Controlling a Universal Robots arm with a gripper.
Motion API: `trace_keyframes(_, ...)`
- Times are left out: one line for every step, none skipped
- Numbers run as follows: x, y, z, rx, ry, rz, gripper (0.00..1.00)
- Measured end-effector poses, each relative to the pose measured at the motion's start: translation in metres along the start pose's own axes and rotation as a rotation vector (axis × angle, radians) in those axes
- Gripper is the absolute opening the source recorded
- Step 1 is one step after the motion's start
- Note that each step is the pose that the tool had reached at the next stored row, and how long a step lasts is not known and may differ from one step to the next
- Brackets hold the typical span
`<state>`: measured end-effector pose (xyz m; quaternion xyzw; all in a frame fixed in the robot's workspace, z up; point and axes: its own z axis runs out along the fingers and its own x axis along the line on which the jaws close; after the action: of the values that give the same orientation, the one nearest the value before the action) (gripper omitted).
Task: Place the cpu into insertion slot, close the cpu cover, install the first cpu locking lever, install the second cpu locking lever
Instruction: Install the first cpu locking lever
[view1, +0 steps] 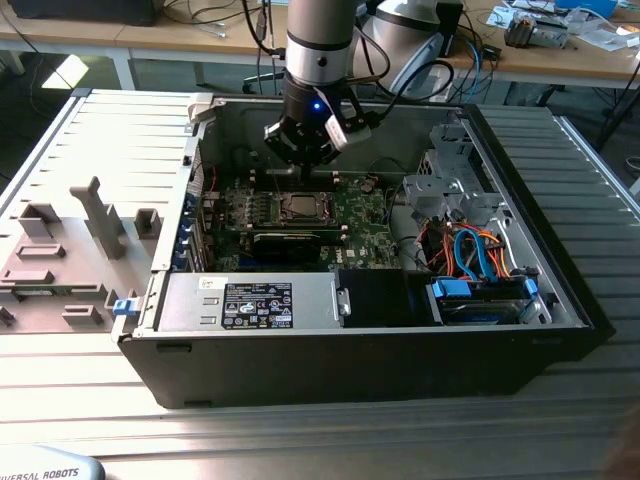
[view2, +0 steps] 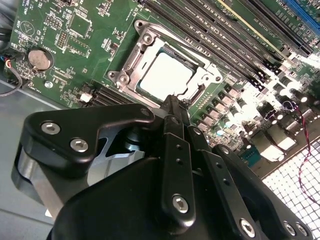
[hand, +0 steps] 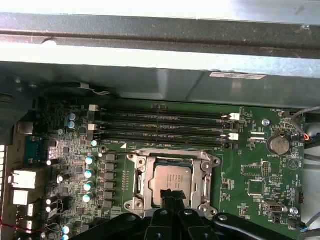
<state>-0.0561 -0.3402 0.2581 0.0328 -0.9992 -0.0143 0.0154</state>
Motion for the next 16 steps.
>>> trace_keyframes(0.0011, 0.0001, 0.0000, -0.0001, 0.0000, 0.000, 0.11)
trace_keyframes(0.0016, 0.0001, 0.0000, 0.0000, 0.0001, 0.000, 0.11)
trace_keyframes(0.0020, 0.0001, 0.0001, -0.0001, 0.0000, 0.000, 0.11)
trace_keyframes(0.0022, 0.0002, 0.0001, 0.0000, -0.0002, 0.000, 0.11)
trace_keyframes(0.0028, 0.0002, 0.0001, 0.0000, -0.0003, 0.000, 0.11)
trace_keyframes(0.0037, 0.0002, 0.0001, 0.0000, -0.0006, 0.000, 0.11)
trace_keyframes(0.0041, 0.0003, 0.0001, 0.0001, -0.0008, 0.000, 0.11)
trace_keyframes(0.0047, 0.0004, 0.0002, 0.0001, -0.0014, 0.000, 0.11)
trace_keyframes(0.0050, 0.0004, 0.0002, 0.0003, -0.0016, 0.000, 0.11)
trace_keyframes(0.0052, 0.0005, 0.0002, 0.0004, -0.0018, 0.000, 0.11)
trace_keyframes(0.0056, 0.0006, 0.0001, 0.0006, -0.0019, 0.000, 0.11)
trace_keyframes(0.0061, 0.0009, 0.0001, 0.0008, -0.0021, 0.000, 0.11)
trace_keyframes(0.0071, 0.0014, 0.0001, 0.0009, -0.0024, 0.000, 0.11)
trace_keyframes(0.0080, 0.0017, 0.0002, 0.0007, -0.0029, 0.000, 0.11)
trace_keyframes(0.0093, 0.0021, 0.0003, 0.0007, -0.0034, 0.000, 0.11)
trace_keyframes(0.0106, 0.0026, 0.0003, 0.0008, -0.0037, 0.000, 0.11)
